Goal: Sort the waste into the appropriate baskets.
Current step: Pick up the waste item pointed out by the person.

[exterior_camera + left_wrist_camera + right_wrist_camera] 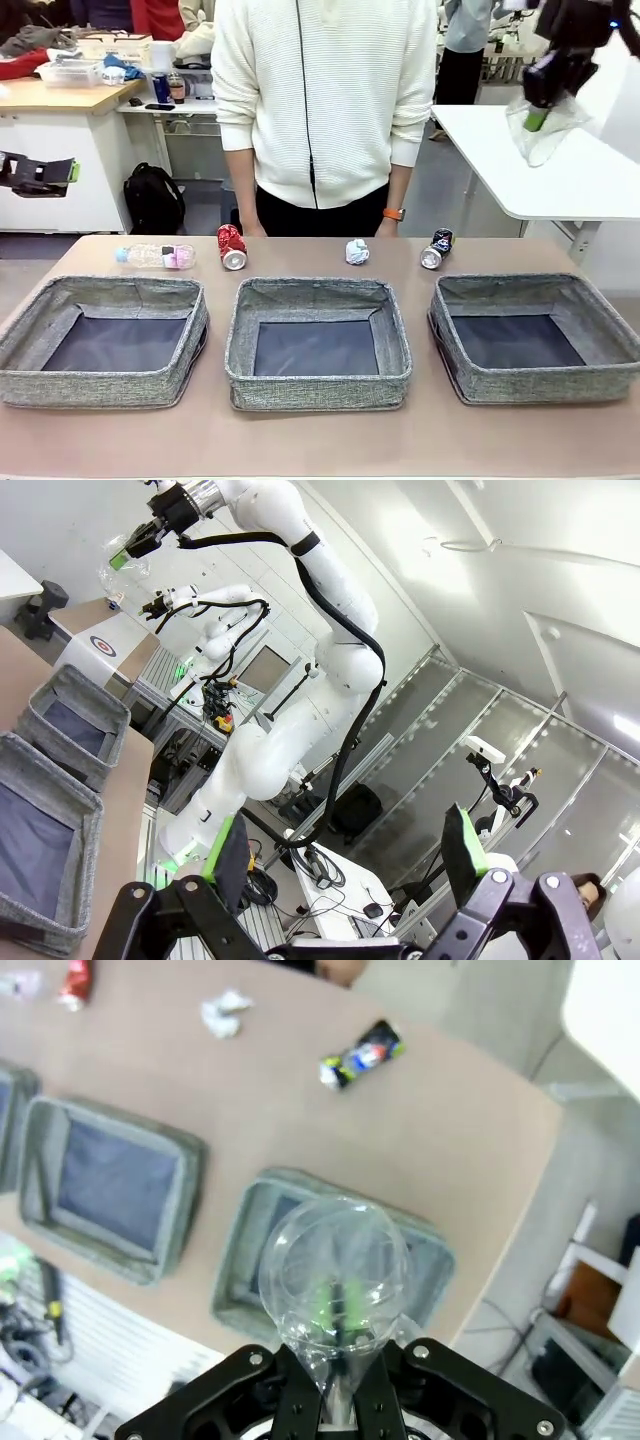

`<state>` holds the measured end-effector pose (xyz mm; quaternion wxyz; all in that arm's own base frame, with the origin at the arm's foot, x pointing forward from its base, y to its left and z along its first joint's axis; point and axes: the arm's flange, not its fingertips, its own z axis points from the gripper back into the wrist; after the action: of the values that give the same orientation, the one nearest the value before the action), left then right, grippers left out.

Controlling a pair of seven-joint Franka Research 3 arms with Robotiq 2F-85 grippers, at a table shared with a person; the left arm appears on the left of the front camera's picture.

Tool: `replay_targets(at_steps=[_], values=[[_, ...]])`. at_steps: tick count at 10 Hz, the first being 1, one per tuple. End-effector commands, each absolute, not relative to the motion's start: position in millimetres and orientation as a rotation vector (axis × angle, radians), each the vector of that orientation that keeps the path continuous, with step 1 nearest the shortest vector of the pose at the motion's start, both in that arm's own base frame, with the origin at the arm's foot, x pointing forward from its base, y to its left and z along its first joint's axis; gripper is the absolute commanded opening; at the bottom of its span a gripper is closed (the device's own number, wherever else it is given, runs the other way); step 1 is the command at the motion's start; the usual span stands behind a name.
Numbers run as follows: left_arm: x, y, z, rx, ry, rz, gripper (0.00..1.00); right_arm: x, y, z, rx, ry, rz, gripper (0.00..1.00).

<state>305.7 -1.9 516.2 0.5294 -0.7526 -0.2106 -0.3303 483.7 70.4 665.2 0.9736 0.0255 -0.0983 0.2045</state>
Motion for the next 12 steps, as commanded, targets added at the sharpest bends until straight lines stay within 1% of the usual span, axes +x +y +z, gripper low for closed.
replay_targets(at_steps=[1, 2, 4, 6, 8, 9, 12], values=[[302.8, -0.4, 514.5, -1.798, -0.515, -0.818, 1.00, 467.3, 144.5, 687.9, 0.125, -0.040, 0.273, 0.01], [302.8, -0.4, 514.5, -1.798, -0.515, -0.818, 1.00, 459.1, 193.3, 693.0, 0.051, -0.045, 0.118, 0.01], [302.8, -0.4, 514.5, -1.798, -0.515, -0.818, 1.00, 437.3, 269.8, 703.7, 0.042, -0.013, 0.159, 0.01], [302.8, -0.4, 514.5, -1.798, -0.515, -0.818, 1.00, 426.8, 320.9, 727.0, 0.080, -0.013, 0.233, 0.01], [302.8, -0.4, 514.5, -1.798, -0.515, -0.818, 1.00, 424.9, 345.3, 755.3, 0.054, 0.010, 0.276, 0.01], [302.8, -0.4, 514.5, -1.798, -0.515, -0.818, 1.00, 423.7, 350.1, 772.0, 0.044, -0.014, 0.280, 0.01], [302.8, -0.4, 514.5, -1.798, -0.515, -0.818, 1.00, 424.3, 350.6, 792.1, 0.098, -0.005, 0.306, 0.01]])
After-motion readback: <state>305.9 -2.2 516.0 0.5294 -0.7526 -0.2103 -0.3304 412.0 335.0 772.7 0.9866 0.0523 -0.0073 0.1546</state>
